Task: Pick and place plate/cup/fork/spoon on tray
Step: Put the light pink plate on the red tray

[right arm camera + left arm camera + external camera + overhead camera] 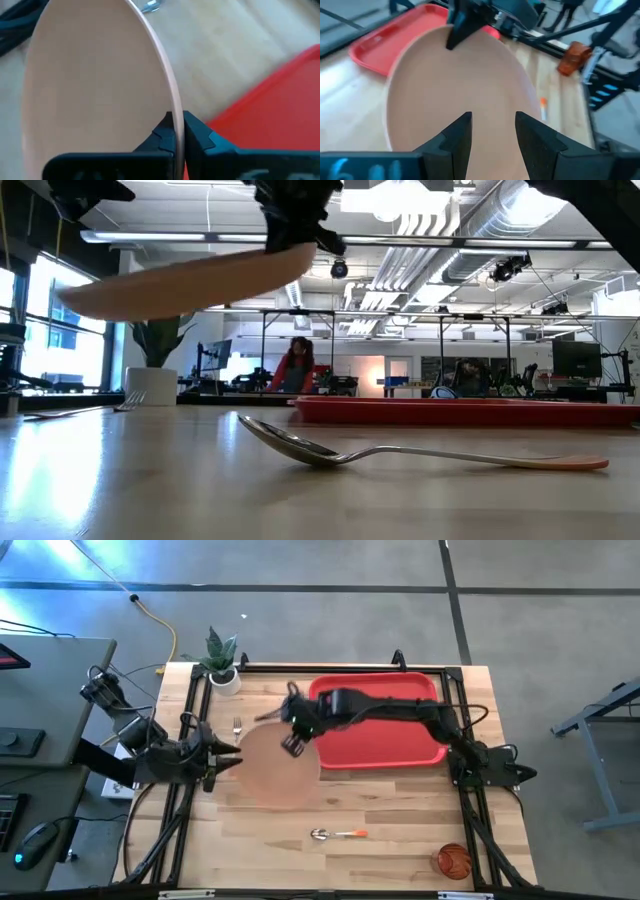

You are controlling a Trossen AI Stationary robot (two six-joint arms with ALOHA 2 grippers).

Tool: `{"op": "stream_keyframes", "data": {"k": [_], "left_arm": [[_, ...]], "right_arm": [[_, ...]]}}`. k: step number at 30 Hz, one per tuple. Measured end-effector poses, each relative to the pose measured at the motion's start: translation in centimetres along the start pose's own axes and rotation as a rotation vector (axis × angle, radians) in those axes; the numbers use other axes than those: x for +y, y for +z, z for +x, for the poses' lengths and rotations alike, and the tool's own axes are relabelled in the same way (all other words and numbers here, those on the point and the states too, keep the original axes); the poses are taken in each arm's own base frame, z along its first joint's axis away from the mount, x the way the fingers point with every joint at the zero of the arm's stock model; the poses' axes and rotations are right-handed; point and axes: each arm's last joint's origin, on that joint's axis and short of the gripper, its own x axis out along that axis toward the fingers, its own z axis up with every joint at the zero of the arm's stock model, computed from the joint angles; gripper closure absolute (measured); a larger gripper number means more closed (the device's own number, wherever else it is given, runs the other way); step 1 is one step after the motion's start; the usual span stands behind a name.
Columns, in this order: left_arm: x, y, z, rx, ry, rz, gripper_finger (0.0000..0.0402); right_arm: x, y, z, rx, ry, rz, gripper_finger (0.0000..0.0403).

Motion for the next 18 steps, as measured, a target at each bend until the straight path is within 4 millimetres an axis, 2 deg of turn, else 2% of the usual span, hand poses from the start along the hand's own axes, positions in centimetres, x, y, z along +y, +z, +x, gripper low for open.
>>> {"op": "stream_keyframes", "data": {"k": [2,6,9,14,18], "left_arm": [[0.2,0.1,0.3,-0.001,0.026,0.006,0.0261],[0.6,0.4,1.0,-0.013,0.089,-0.014,0.0261],[1.1,0.8,1.5,-0.064,0.185,-0.070,0.0261],[2.2,1.4,2.8,-0.124,0.337,-0.185,0.0261],[2.5,1.5,4.1,-0.127,0.405,-0.297,0.0261]], "right_arm": [[-1.1,1.0,0.3,-0.028,0.009,-0.008,0.0402],[-3.5,2.9,0.5,-0.030,0.164,-0.066,0.0402],[-5.3,2.7,0.5,0.063,0.178,-0.148,0.0402],[-7.7,1.6,-1.2,0.207,0.072,-0.309,0.0402],[-9.2,2.6,-2.4,0.158,0.208,-0.350,0.0402]]}}
